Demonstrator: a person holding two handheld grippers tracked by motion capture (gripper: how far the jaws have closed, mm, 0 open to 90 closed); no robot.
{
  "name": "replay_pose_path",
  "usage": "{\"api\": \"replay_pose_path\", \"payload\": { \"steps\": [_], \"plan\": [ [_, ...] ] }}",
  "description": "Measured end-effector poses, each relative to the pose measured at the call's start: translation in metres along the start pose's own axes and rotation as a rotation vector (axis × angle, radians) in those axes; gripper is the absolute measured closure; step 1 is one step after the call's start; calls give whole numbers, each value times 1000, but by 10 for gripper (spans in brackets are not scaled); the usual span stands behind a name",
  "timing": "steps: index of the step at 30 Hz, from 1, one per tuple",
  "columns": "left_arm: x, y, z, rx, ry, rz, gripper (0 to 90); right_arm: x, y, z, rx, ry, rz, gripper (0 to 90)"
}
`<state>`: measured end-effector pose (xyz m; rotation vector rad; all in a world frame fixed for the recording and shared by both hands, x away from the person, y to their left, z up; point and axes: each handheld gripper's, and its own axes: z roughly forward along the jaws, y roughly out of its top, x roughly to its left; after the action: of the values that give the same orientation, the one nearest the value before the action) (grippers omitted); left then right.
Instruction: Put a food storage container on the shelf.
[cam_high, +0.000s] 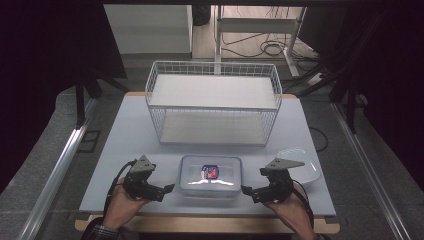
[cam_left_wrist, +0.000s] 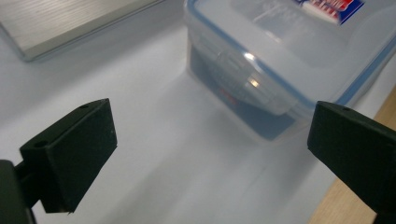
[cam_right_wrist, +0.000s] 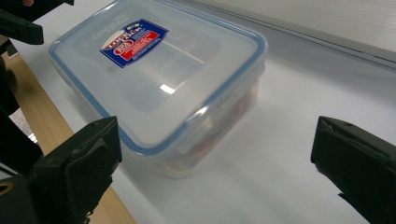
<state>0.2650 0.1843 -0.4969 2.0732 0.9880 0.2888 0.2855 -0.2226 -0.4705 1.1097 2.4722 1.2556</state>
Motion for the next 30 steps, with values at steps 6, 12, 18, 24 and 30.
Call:
{"api": "replay_pose_path", "payload": {
  "steps": [6,12,18,24,30],
  "plan": [
    [1,9,8,24,-27,7,13,3,12,9,25,21,-25,56],
    [4,29,20,52,-44,35,18,2,23,19,36,38,-32,63],
    [9,35,40,60,-132,-18,0,-5,25,41,90,74,-3,56],
    [17,30,46,57,-224,-84,0,-12,20,52,114,150,67,34],
    [16,27,65,95,-418,-155,0,-16,18,63,136,222,142,21]
  ]
}}
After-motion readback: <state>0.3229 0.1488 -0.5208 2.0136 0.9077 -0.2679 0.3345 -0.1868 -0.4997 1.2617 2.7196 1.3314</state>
